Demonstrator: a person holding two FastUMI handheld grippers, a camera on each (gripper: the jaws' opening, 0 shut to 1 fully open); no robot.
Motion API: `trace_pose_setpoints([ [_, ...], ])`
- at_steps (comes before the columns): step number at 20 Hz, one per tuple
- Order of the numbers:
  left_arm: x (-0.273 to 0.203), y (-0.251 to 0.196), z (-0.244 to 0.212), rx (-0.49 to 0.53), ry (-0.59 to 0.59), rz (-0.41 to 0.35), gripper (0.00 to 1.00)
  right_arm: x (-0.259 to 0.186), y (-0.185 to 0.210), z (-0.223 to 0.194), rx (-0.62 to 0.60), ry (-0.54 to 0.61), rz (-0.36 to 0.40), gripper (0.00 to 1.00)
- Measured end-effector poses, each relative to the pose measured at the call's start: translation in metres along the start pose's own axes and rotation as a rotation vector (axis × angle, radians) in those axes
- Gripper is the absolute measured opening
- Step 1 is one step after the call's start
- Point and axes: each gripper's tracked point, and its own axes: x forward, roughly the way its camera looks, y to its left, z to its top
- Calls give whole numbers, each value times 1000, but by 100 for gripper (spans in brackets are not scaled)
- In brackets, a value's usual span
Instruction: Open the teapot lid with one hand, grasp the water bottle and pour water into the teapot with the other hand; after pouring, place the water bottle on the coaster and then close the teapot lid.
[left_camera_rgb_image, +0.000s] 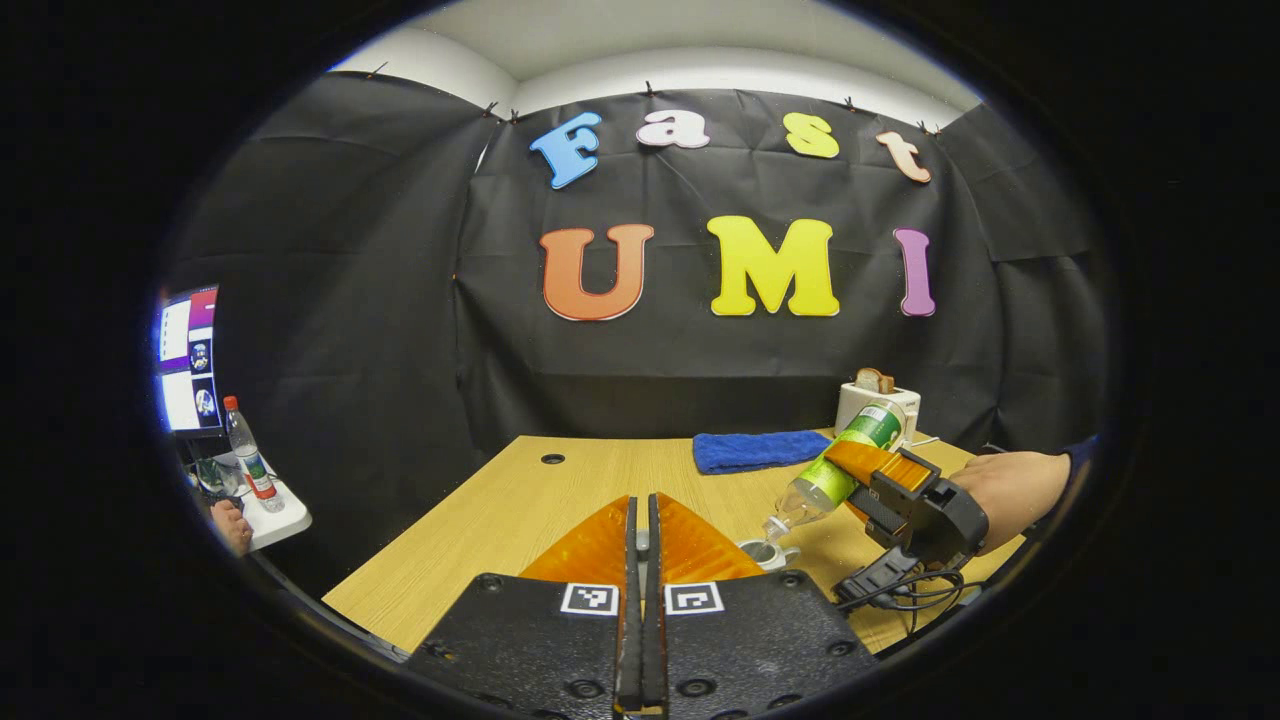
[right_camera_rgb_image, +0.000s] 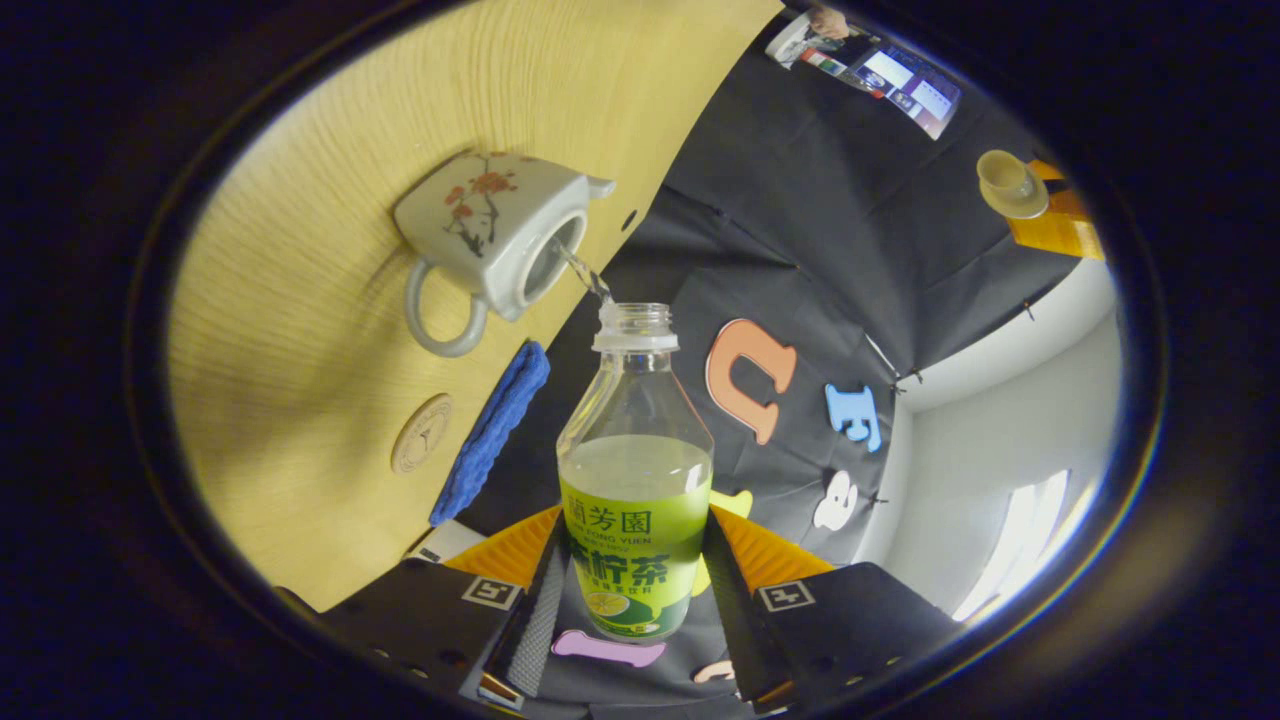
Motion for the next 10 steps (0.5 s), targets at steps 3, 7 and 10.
trace_pose_setpoints([
  [3, -2, -2, 0, 4, -1, -3, 3, 0, -5, 0, -16, -1, -15, 72],
  [7, -2, -4, 1, 10, -4, -9, 3, 0, -5, -1, -32, 0, -23, 71],
  [10, 0, -6, 0, 18, 1, -7, 3, 0, -12, 3, -73, -17, -54, 72],
])
